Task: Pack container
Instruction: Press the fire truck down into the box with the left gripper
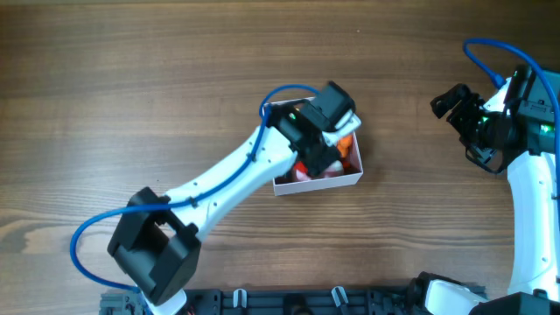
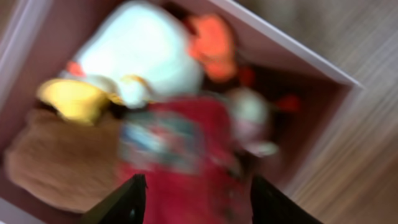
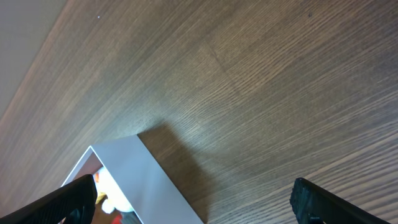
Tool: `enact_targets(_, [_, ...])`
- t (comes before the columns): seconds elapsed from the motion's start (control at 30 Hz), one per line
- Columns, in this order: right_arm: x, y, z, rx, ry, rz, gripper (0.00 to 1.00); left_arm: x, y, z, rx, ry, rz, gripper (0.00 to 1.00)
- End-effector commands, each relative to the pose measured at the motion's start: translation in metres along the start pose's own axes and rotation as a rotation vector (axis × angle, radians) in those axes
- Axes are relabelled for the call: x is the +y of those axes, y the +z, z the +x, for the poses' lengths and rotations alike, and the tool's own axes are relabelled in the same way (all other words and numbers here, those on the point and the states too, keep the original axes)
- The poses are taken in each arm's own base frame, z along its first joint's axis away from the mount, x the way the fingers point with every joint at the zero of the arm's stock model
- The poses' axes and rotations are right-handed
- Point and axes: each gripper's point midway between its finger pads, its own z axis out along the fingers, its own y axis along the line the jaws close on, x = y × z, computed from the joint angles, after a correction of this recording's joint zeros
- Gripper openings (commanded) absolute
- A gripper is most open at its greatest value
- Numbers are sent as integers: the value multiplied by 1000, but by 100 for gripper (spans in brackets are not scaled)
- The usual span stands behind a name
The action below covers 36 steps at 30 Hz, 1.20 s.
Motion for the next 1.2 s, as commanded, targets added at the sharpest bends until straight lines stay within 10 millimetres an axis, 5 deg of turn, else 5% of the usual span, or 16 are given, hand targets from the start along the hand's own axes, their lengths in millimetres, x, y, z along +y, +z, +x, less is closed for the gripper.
enact_targets(0.0, [-1,-3,-2,-18,8,8,100,-11,-8,18,66,-88,10,54])
enact_targets(0.1, [-1,-3,-2,-18,8,8,100,-8,-9,35,132,-119,5,56])
enact_targets(0.27, [-1,-3,-2,-18,7,8,100,16,-6,30,107,-198,-15,57])
enact_targets(0.4, [-1,-3,-2,-18,8,8,100,34,27,42,173,-259,3,56])
enact_targets(0.63, [-1,-3,-2,-18,8,8,100,32,64,54,251,-267,19,56])
enact_targets(0.9, [-1,-3,-2,-18,7,8,99,39,51,54,242,-256,-25,55])
enact_targets(1.17, [-1,-3,-2,-18,8,8,100,39,81,64,282,-258,-23,58])
